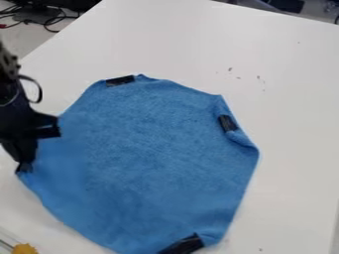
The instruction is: Fold the cloth bottom left to top left
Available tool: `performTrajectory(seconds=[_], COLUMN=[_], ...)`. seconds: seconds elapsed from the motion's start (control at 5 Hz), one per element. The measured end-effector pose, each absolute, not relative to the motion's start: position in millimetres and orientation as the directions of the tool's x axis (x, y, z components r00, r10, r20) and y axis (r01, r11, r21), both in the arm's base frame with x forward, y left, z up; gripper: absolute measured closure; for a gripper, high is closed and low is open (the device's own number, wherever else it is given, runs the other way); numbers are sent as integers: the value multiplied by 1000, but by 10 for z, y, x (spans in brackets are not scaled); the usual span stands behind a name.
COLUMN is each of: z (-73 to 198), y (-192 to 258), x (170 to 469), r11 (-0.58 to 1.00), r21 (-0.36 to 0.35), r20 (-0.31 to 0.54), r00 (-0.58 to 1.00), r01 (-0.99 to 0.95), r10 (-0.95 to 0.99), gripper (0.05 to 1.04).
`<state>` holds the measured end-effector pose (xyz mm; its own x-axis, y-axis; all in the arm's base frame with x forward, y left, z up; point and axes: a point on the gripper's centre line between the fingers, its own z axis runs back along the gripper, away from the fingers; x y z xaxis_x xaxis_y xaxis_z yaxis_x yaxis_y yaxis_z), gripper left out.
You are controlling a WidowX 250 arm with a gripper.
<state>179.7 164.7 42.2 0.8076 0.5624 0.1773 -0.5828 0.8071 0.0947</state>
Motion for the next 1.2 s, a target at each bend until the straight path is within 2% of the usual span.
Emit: performTrajectory(seconds=[0.2, 0.4, 0.6, 1.0, 1.2], z=[703, 863, 895, 669, 572], y=[1487, 1232, 933, 488, 439], x=[1975, 2213, 2503, 2791, 2878], r11=[818, 848, 885, 917, 924], r21=[149, 191, 200, 150, 124], r20=[206, 213, 197, 152, 147], r00=[826, 864, 902, 925, 928], r01=[-556, -495, -420, -371, -362], r10=[524, 456, 384, 349, 343], gripper=[1015, 1015, 1015, 995, 833])
